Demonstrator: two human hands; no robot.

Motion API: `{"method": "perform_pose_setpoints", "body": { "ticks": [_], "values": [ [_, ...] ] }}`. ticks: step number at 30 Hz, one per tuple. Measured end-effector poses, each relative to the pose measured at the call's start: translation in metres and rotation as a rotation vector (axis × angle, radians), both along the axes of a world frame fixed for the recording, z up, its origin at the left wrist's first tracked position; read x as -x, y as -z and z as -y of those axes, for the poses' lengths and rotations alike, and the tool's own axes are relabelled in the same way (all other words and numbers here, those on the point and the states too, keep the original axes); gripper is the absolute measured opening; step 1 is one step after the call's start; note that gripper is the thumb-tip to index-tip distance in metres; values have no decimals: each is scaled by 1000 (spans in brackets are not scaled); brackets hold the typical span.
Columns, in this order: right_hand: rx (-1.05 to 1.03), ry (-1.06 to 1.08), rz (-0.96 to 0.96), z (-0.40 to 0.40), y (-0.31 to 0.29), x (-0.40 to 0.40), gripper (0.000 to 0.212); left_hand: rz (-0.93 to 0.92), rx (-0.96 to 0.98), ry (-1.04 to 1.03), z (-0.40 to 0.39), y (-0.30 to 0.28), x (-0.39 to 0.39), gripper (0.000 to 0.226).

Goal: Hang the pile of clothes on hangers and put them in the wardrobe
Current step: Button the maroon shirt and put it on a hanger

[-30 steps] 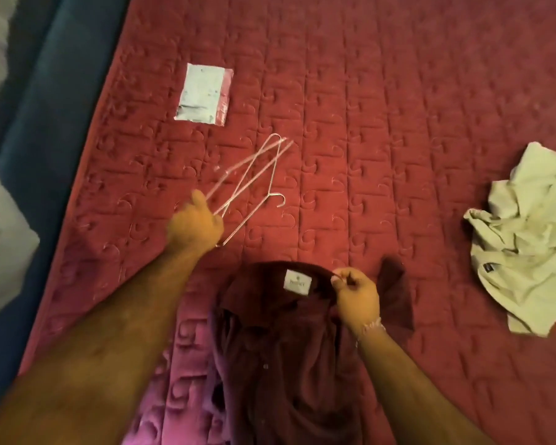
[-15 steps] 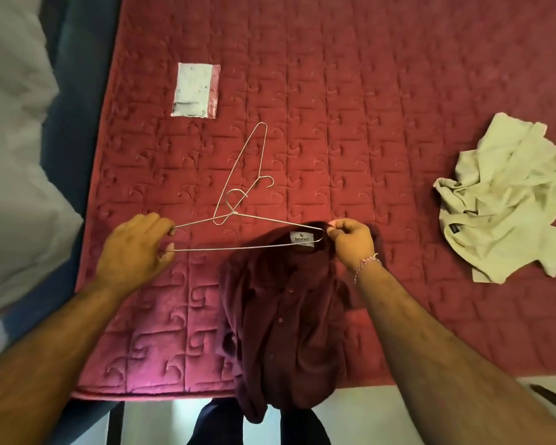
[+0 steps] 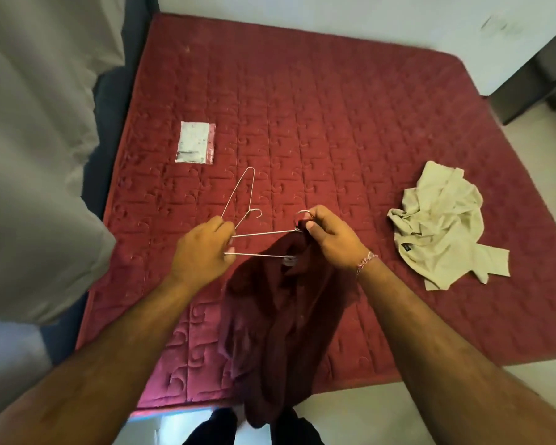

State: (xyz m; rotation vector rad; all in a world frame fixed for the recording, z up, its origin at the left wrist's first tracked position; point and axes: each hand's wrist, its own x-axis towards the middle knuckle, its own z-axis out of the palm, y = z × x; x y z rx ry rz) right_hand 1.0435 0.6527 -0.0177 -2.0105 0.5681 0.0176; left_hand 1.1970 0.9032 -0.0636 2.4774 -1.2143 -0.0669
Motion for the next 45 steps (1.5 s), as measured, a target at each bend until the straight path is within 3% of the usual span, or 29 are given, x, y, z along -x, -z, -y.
{"method": "perform_pose_setpoints", "body": {
  "ticks": [3, 5, 6, 8, 10, 12, 14, 16, 17, 19, 22, 24, 28, 33, 35, 37, 41, 45],
  "values": [
    [174, 12, 36, -13, -46, 1, 27, -74, 69, -34, 12, -28, -5, 34],
    [339, 74, 95, -22, -66, -1, 17, -13, 150, -43, 19, -46, -10, 35],
    [359, 127, 158, -28, -77, -3, 8, 42, 213, -89, 23, -59, -10, 38],
    [301, 240, 276, -36, -91, -6, 12, 55, 390, -343, 27, -79, -10, 63],
    [229, 332, 359, -40, -100, -8, 19, -120, 695, -589, 33, -89, 0, 86],
    [160, 393, 448, -44, -108, -8, 20, -464, 896, -536, 37, -87, 21, 87],
    [65, 449, 535, -48, -117, -7, 19, -765, 727, -246, 44, -74, 53, 81],
    [-29, 477, 595, -50, -124, -6, 15, -700, 433, -37, 50, -51, 75, 63],
    [-72, 484, 614, -51, -127, -5, 12, -650, 385, -55, 54, -40, 79, 44],
    [-131, 484, 634, -48, -130, -1, 11, -847, 472, -220, 60, -36, 77, 7],
    [-39, 378, 600, -30, -134, 14, 14, -1241, 657, -396, 55, -63, 55, 22],
    [36, 227, 545, -12, -138, 31, 15, -1317, 679, -425, 49, -88, 35, 19],
    [222, -77, 328, 23, -145, 55, 6, -1221, 588, -382, 45, -133, -1, 20],
    [443, -215, 214, 62, -145, 62, 9, -1328, 483, -406, 49, -168, -10, 18],
    [561, -293, 158, 73, -142, 63, 5, -1275, 484, -440, 53, -173, -8, 12],
    [644, -403, 101, 82, -141, 64, 3, -1048, 511, -473, 65, -175, 1, 16],
    [769, -539, -80, 95, -146, 58, 8, -388, 404, -480, 87, -185, 32, 16],
    [834, -649, -241, 96, -154, 52, 8, -170, 301, -514, 83, -194, 47, 12]
  ]
}}
